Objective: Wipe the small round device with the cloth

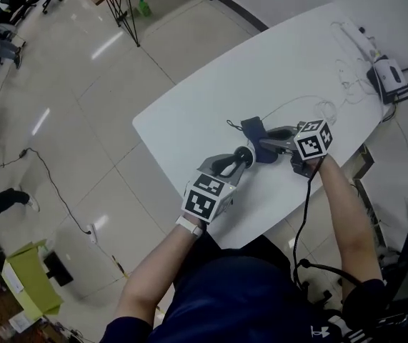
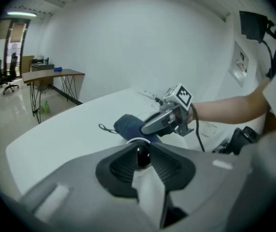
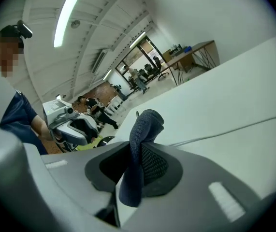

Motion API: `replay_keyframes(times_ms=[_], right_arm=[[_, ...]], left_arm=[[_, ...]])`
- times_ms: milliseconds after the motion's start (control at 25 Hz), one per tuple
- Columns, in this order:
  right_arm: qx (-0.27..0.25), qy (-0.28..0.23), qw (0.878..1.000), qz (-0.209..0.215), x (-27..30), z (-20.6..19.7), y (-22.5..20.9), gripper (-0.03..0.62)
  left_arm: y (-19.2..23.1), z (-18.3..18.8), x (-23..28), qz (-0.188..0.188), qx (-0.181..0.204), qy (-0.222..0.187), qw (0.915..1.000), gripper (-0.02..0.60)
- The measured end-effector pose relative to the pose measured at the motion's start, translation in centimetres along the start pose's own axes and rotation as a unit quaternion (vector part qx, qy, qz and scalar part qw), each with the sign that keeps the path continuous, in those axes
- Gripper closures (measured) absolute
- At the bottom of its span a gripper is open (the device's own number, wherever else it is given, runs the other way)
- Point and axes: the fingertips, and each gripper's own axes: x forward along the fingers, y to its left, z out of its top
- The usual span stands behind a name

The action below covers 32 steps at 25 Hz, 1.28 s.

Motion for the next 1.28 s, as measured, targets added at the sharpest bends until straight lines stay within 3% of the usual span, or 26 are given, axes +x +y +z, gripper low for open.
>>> replay_keyframes(times_ms=[360, 600, 800, 960, 1040, 1160, 1280], right_arm=[[0.087, 0.016, 0.993, 0.078, 3.8, -2.0, -1.6, 0.528], [0.08, 0.016, 0.991, 0.102, 3.1, -0.8, 0.0, 0.528], [0.016, 0.025, 0.995, 0.095, 2.5, 1.0, 2.3, 0.526], [-0.07, 0.038, 0.994, 0.079, 1.7, 2.3, 5.3, 0.526], [-0.128, 0.059, 0.988, 0.07, 1.5, 2.2, 7.0, 0.526], [-0.218, 0.11, 0.968, 0.054, 1.6, 0.8, 8.7, 0.526], [-0.254, 0.129, 0.957, 0.054, 1.6, 0.1, 9.3, 0.526]], left_arm=[[0.4, -0.6, 1.0, 0.042, -0.028, -0.011, 0.9987, 0.506], [0.4, -1.1, 0.6, 0.054, -0.032, -0.01, 0.998, 0.506], [0.6, -1.3, 0.6, 0.064, -0.029, -0.012, 0.9975, 0.506], [0.7, -1.2, 0.6, 0.069, -0.024, -0.013, 0.9972, 0.507], [0.8, -1.2, 0.5, 0.072, -0.021, -0.014, 0.9971, 0.507], [0.8, -1.3, 0.5, 0.076, -0.02, -0.013, 0.9968, 0.506], [0.7, -1.2, 0.6, 0.078, -0.016, -0.009, 0.9968, 0.503]])
